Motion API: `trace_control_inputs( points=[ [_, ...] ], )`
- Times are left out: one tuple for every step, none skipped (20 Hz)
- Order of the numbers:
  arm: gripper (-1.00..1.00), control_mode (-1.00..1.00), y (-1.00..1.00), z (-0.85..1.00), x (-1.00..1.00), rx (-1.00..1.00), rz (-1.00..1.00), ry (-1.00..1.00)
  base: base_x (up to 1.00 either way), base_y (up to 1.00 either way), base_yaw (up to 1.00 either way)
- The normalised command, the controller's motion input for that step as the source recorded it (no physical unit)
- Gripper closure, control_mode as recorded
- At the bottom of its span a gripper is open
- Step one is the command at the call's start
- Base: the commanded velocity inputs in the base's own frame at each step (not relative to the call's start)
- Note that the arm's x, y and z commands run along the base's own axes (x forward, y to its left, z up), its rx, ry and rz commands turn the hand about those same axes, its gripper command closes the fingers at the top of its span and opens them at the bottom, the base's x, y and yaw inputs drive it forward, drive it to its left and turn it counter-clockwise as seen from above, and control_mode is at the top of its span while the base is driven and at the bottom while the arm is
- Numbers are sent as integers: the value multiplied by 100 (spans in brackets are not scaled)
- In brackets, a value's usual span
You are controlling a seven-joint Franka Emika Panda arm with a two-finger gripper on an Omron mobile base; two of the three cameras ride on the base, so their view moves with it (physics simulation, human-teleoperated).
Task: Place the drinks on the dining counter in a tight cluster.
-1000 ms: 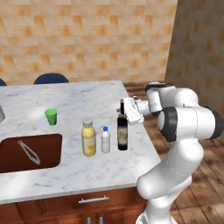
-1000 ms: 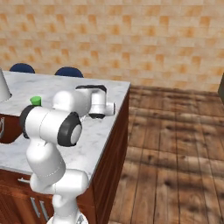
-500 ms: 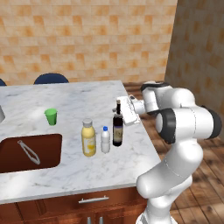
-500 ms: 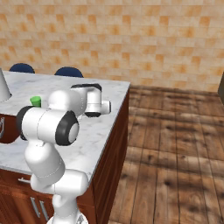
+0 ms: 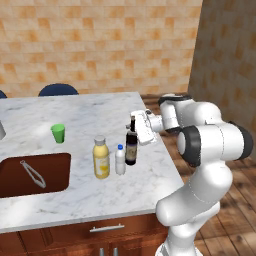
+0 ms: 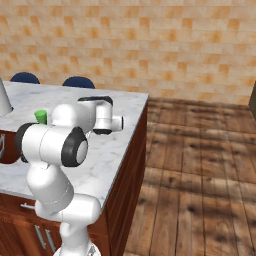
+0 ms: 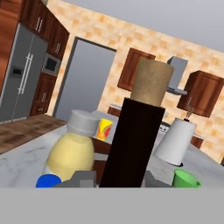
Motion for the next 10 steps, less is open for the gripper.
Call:
trace_control_inputs(
  points=[
    [100,-100,11,0,-9,7,0,1,0,0,0],
    [100,-100,9,-1,-12,8,0,0,0,0,0],
    [100,-100,7,-5,-12,11,0,1,0,0,0],
    [100,-100,6,-7,-11,11,0,1,0,0,0],
    [100,-100,4,-14,-8,12,0,4,0,0,0],
    [100,-100,6,-20,-3,6,0,5,0,0,0],
    [100,-100,6,-24,0,3,0,7,0,0,0],
    [100,-100,6,-27,-1,0,0,6,0,0,0],
    [100,-100,5,-28,0,0,0,9,0,0,0],
    [100,-100,1,-30,0,0,0,12,0,0,0]
  ],
)
